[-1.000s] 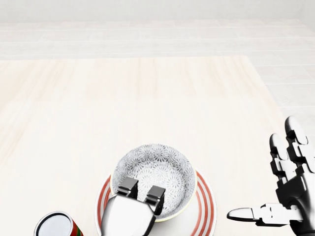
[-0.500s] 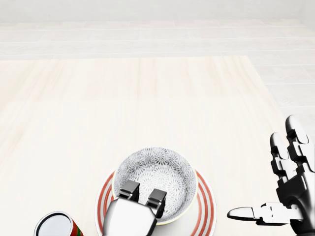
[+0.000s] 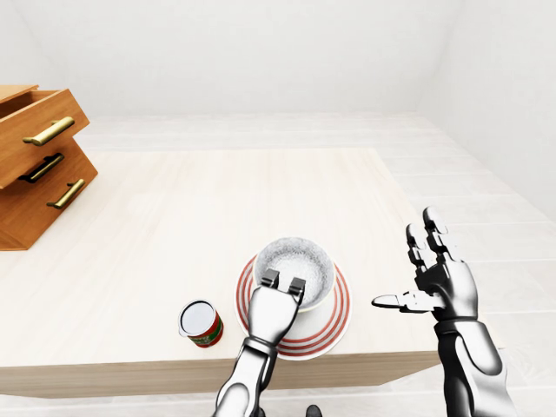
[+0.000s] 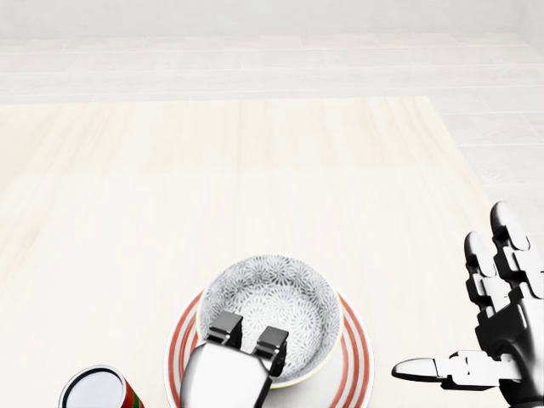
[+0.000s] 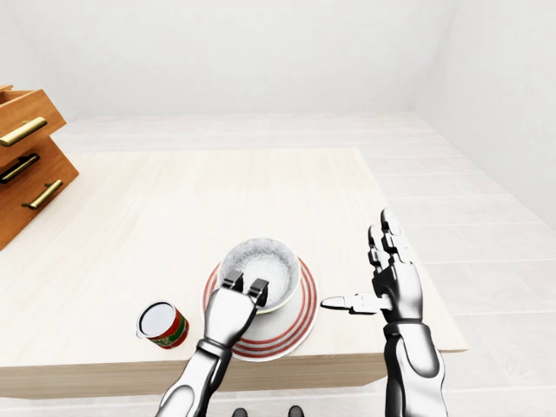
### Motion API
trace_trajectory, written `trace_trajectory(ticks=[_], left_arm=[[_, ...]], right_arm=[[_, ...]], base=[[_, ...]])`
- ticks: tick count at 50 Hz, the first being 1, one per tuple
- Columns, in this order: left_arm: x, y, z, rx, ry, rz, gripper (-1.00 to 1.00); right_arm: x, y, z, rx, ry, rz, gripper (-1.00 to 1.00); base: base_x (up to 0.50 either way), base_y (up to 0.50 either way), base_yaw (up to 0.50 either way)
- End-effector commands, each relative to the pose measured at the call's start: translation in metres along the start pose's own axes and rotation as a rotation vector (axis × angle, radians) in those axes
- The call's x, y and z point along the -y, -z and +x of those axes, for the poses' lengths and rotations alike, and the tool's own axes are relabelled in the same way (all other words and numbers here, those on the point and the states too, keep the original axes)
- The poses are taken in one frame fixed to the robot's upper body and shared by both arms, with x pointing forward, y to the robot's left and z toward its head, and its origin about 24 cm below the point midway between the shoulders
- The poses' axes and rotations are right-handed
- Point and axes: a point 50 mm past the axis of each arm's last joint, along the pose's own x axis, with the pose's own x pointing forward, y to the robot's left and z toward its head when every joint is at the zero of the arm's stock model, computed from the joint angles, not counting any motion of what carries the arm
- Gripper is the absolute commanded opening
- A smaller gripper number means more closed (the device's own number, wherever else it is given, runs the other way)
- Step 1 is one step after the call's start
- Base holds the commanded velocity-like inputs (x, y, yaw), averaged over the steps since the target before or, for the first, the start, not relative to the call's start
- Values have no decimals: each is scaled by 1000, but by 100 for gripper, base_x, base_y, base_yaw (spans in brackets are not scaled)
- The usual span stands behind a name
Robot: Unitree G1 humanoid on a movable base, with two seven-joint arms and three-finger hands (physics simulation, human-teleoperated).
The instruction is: Put the bowl on the plate.
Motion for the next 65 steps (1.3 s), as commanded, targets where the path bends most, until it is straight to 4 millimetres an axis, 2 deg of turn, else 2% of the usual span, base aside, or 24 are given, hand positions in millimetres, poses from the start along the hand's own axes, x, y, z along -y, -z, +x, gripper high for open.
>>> trace_trajectory(ticks=[1,29,65], left_arm=[[8,1,1,-5,9,26,-100],[6,-3,-3,7,8,27,-100],[1,-2,-4,1,-6,18,-100]], right_arm=[[0,1,0,-3,1,1,100],[2,-2,1,7,5,-2,100],[0,4,3,-9,0,4,100]], base=[[0,0,0],[0,0,0],[0,0,0]])
